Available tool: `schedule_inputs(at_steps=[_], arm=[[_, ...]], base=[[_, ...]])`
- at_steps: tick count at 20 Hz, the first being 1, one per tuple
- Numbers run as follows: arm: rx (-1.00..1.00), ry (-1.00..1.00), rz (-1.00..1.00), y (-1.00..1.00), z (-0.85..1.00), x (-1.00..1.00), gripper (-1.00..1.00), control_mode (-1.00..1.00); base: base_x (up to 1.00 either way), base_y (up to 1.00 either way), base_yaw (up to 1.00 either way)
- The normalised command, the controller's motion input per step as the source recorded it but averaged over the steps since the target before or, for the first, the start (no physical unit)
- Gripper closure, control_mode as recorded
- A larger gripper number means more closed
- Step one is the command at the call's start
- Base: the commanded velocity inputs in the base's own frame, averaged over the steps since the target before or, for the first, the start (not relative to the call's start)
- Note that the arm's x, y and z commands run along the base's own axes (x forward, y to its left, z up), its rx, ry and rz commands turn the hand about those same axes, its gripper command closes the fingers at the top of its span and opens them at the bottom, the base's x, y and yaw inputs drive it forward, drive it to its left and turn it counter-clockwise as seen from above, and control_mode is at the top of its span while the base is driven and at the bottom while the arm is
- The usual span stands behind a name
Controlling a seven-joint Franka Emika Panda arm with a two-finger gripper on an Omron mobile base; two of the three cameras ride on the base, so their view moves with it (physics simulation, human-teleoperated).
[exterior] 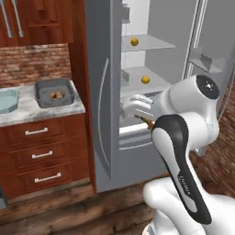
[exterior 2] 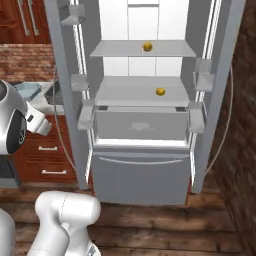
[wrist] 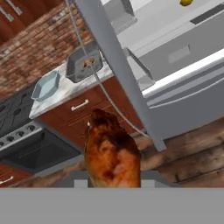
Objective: Place one lemon and one chicken drumstick in each tupperware on the nearby counter, to pack two identical lunches.
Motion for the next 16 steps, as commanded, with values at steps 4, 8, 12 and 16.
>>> schedule_inputs(at_steps=[4,8,12,16], arm=[[0.0,0.0,0.0,0.0,0.0,0.0,1.0,1.0],[0.0,0.0,0.0,0.0,0.0,0.0,1.0,1.0],[0.0,0.0,0.0,0.0,0.0,0.0,1.0,1.0],[0.0,0.0,0.0,0.0,0.0,0.0,1.0,1.0]], base=[[0.08,1.0,-0.01],[0.47,1.0,-0.02],[0.83,1.0,-0.03],[1.0,1.0,-0.08]])
